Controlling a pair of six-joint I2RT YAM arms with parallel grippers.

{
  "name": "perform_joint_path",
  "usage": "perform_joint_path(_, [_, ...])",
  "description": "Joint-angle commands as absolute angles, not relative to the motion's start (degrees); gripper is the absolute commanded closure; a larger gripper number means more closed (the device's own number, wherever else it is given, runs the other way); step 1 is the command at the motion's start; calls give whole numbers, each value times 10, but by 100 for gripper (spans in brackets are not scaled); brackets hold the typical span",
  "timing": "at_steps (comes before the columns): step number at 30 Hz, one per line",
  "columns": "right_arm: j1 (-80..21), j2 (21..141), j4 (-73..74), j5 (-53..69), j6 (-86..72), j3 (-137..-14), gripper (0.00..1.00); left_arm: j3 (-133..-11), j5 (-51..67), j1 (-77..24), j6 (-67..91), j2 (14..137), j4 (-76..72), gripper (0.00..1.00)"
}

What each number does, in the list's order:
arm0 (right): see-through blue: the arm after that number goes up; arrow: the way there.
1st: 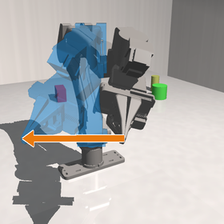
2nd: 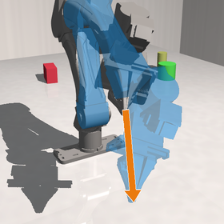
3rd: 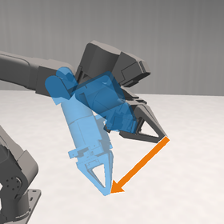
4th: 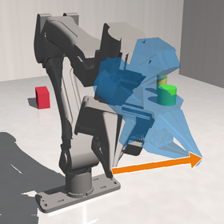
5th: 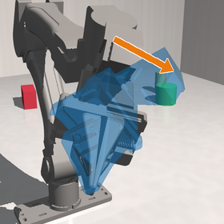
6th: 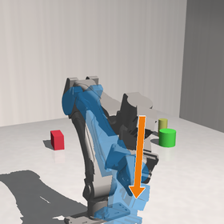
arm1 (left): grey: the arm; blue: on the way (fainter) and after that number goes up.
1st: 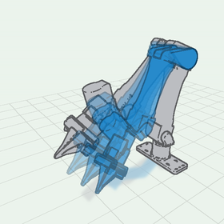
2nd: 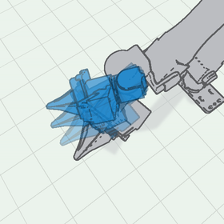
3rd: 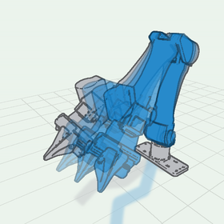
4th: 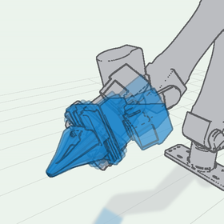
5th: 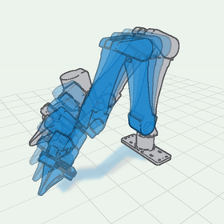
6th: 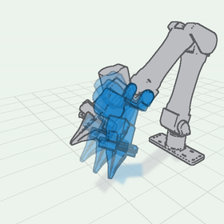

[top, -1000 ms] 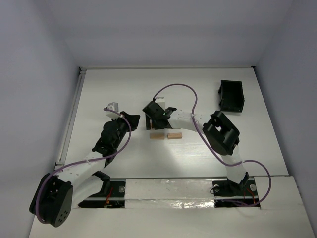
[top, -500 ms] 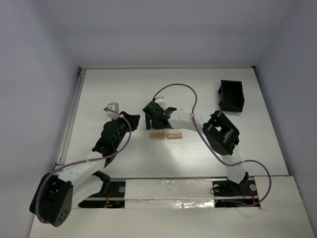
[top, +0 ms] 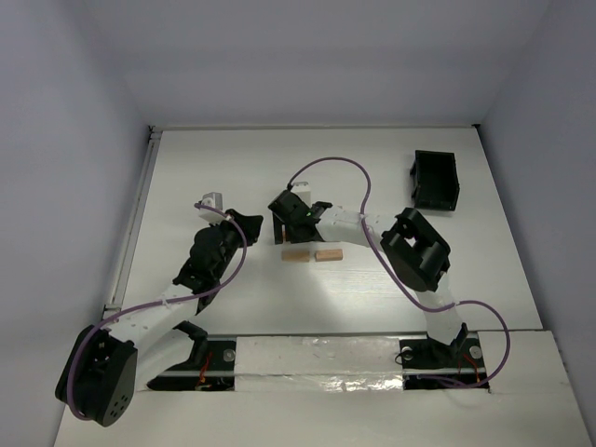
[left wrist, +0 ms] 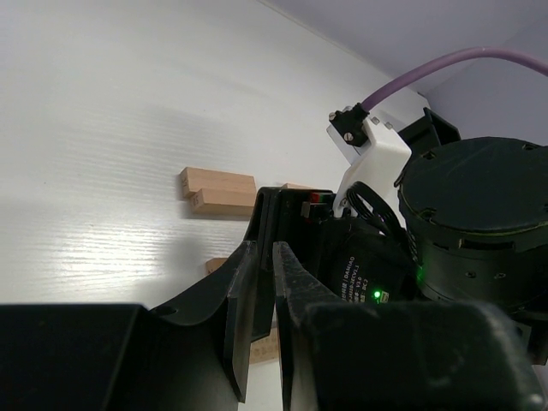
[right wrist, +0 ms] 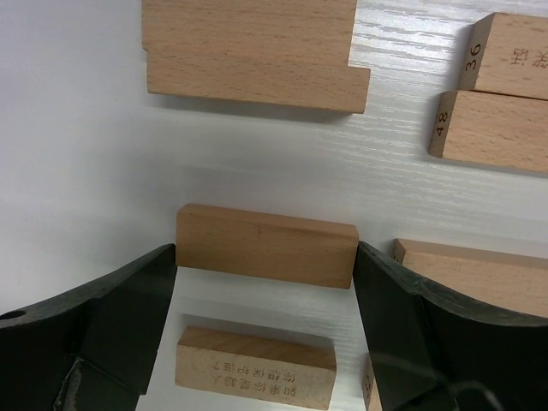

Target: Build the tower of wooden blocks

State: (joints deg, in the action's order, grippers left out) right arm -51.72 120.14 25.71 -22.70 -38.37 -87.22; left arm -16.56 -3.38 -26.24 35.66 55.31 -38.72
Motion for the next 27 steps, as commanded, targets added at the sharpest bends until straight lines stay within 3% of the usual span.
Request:
perform_joint_path(1, [-514,1172,244,-243,-381,-866,12,-187,-44,-260,351,534,-406,88])
perform_joint_path(6, [-514,1158,243,-243,-382,-860,8,-185,-51,-260,351,522,-403,88])
perform_joint_path(24, [-514,1091,229,-231,-376,-845,7,-179,-71,-260,349,497,-394,88])
perform_joint_path(27, [-514,1076,223,-229,-368,-846,13,-180,-69,-260,349,501,-395,88])
